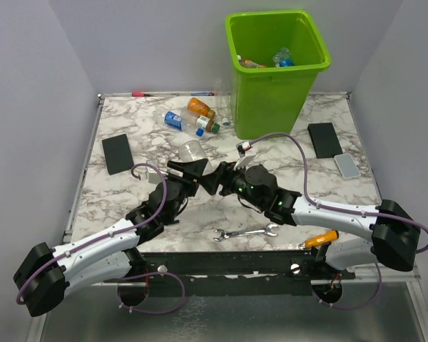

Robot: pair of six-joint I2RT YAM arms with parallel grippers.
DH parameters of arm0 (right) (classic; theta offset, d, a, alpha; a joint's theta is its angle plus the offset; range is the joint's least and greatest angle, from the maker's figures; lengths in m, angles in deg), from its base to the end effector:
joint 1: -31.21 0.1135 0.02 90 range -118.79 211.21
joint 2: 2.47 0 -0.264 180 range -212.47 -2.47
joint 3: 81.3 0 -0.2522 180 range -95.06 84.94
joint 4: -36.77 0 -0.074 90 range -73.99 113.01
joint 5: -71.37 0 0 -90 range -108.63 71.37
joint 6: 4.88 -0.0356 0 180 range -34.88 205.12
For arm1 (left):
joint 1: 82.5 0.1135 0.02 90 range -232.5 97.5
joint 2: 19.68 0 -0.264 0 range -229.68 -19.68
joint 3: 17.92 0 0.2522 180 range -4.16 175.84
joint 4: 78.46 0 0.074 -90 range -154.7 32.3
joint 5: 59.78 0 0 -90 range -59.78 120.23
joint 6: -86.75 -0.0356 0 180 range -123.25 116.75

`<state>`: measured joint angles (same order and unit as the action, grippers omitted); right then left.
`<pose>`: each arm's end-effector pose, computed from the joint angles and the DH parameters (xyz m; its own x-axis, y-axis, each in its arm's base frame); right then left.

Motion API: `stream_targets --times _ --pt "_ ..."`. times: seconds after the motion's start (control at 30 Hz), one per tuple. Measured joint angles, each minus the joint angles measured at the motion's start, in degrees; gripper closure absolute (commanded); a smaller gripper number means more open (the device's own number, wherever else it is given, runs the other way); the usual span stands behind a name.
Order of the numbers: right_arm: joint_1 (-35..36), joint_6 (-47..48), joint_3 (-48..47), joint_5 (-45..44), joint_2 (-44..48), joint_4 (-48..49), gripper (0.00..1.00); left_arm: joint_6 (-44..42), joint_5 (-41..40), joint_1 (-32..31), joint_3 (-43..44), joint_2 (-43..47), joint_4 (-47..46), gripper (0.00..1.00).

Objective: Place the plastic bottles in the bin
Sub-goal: Pick up the plastic bottle at the center of the board.

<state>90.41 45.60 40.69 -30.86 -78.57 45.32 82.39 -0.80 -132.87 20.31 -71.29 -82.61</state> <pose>0.1619 0.2569 0.2734 -0.5316 0.3228 -0.7831 -0.5110 0.6150 0.6005 0.1446 -0.1458 0.2453 -0.3424 -0.9263 -0.1575 -0.0765 0.1945 -0.9779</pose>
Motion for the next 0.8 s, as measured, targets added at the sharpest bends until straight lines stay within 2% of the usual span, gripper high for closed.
stream_targets --times 0.13,0.23,0.3,0.37,0.43,0.47,0.63,0.8 --pt "0.1 -0.4 -0.5 0.1 -0.8 -0.2 0.61 -0.4 -0.3 0.2 -0.1 0.2 0.1 0.51" --pt "0.1 -0.5 -0.5 0.7 -1.1 -0.3 0.75 -0.8 -0.3 0.3 -0.2 0.2 0.2 0.47" --pt "0.1 -0.5 -0.5 1.0 -1.1 -0.5 0.86 -1.0 -0.3 0.3 -0.3 0.2 0.3 0.39" --pt "0.1 -0.5 -0.5 1.2 -1.1 -0.5 0.99 -1.1 -0.3 0.3 -0.4 0.5 0.3 0.2" --pt "0.1 -0.5 -0.5 1.2 -0.9 -0.7 1.0 -1.6 -0.2 0.2 -0.6 1.0 0.3 0.03" --pt "0.1 -0.5 -0.5 1.2 -0.6 -1.0 1.0 -2.2 -0.1 0.1 -0.6 1.3 0.4 0.01" --pt "0.1 0.9 -0.4 1.1 4.8 -7.4 1.0 -7.8 0.1 -0.3 -0.7 4.8 1.1 0.01" --pt "0.0 3.6 -2.0 0.6 14.5 -21.4 1.0 -21.1 -3.9 -0.3 2.5 10.1 5.7 0.01"
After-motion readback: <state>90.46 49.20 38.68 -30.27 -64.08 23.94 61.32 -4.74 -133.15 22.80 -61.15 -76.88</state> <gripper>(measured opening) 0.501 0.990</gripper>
